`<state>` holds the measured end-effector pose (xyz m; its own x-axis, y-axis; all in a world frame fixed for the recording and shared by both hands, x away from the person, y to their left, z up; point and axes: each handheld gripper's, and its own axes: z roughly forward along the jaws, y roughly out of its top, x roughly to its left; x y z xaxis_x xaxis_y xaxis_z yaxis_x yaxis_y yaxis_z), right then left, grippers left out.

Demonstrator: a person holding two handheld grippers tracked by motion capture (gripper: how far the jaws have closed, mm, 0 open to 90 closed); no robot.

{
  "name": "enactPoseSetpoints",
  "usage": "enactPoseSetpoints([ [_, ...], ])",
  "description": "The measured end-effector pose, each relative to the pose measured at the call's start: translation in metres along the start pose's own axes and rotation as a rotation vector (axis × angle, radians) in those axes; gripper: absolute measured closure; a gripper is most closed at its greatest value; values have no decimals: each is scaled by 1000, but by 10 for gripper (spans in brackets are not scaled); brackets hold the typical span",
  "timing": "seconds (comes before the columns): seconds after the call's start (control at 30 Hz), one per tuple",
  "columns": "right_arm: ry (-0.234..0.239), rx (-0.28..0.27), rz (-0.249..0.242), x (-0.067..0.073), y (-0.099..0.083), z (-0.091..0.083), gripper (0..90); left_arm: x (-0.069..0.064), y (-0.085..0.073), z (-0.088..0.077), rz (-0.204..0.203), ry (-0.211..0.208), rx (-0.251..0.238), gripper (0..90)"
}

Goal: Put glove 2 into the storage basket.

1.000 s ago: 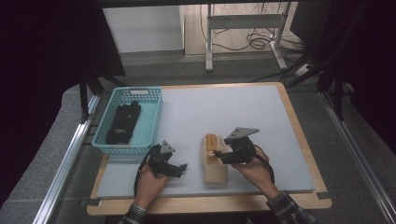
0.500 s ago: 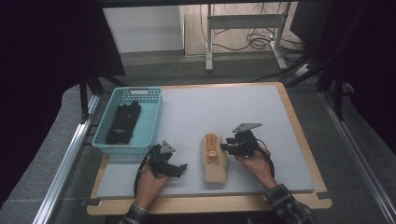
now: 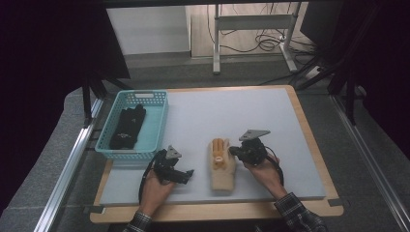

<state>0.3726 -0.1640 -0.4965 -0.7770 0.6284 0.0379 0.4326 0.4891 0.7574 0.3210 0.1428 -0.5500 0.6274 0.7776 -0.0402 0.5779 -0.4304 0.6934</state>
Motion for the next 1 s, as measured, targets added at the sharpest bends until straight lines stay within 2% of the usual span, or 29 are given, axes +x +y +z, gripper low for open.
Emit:
enactPoseSetpoints([
  [0.1, -17, -14, 3, -1, 2, -10, 857, 0, 0, 0, 0, 0, 0, 10],
  [0.23, -44, 12, -17, -4, -2, -9, 757, 0, 0, 0, 0, 0, 0, 10],
  [0.3, -54, 5, 0, -7, -5, -8, 687, 0, 0, 0, -3, -1, 0, 10],
  [0.37, -66, -1, 11, -10, -8, -10, 658, 0, 0, 0, -3, -1, 0, 10],
  [0.43, -59, -2, 24, -12, -11, -12, 653, 0, 0, 0, -3, -1, 0, 10],
  [0.53, -44, 5, 25, -12, -18, -15, 673, 0, 0, 0, -3, -1, 0, 11],
  [0.73, 20, 49, 19, -7, -36, -16, 843, -2, 0, -2, 6, 6, -5, 23],
  [0.83, 52, 68, 4, -1, -46, -16, 862, -4, -2, -3, 7, -6, -2, 32],
  [1.0, 80, 67, -4, 6, -53, -17, 862, -6, -7, -9, 11, -9, 3, 30],
])
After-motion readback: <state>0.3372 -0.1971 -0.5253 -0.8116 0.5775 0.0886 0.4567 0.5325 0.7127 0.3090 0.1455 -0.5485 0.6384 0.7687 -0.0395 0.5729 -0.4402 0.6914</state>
